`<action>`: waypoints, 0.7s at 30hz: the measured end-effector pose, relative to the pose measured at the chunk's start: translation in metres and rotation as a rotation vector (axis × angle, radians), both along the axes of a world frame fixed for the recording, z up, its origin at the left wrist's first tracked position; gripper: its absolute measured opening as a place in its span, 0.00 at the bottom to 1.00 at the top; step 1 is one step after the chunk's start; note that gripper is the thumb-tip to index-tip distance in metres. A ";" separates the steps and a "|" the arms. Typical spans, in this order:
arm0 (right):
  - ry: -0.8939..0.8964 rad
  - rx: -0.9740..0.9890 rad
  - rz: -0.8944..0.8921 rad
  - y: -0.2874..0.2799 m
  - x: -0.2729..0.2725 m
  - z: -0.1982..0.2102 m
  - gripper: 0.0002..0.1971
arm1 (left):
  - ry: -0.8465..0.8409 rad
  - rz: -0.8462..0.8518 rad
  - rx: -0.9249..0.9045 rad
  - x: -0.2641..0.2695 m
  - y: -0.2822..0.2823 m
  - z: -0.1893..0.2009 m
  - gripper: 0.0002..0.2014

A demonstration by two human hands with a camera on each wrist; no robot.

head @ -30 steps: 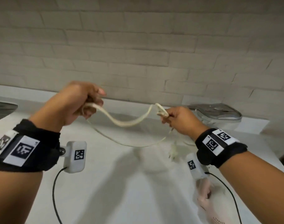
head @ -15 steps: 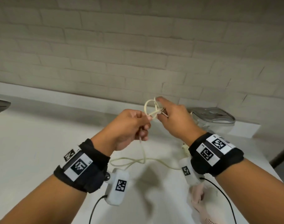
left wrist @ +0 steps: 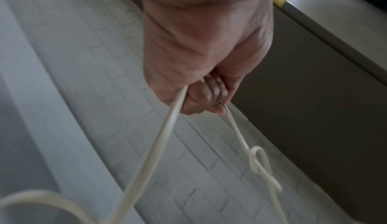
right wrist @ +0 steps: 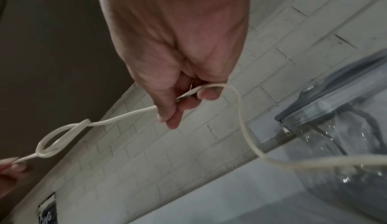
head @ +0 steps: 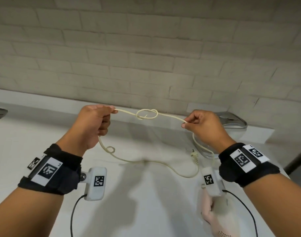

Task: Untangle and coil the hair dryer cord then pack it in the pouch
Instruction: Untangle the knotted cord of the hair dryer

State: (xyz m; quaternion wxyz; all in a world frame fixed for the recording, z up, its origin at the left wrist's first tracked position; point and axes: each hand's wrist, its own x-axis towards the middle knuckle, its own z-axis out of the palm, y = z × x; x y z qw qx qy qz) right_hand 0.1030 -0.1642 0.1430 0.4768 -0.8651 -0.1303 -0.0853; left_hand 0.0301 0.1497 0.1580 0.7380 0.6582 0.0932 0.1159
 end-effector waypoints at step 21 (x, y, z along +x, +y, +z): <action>-0.497 -0.441 0.311 0.054 -0.035 0.023 0.27 | -0.002 -0.174 0.324 0.002 -0.060 -0.009 0.18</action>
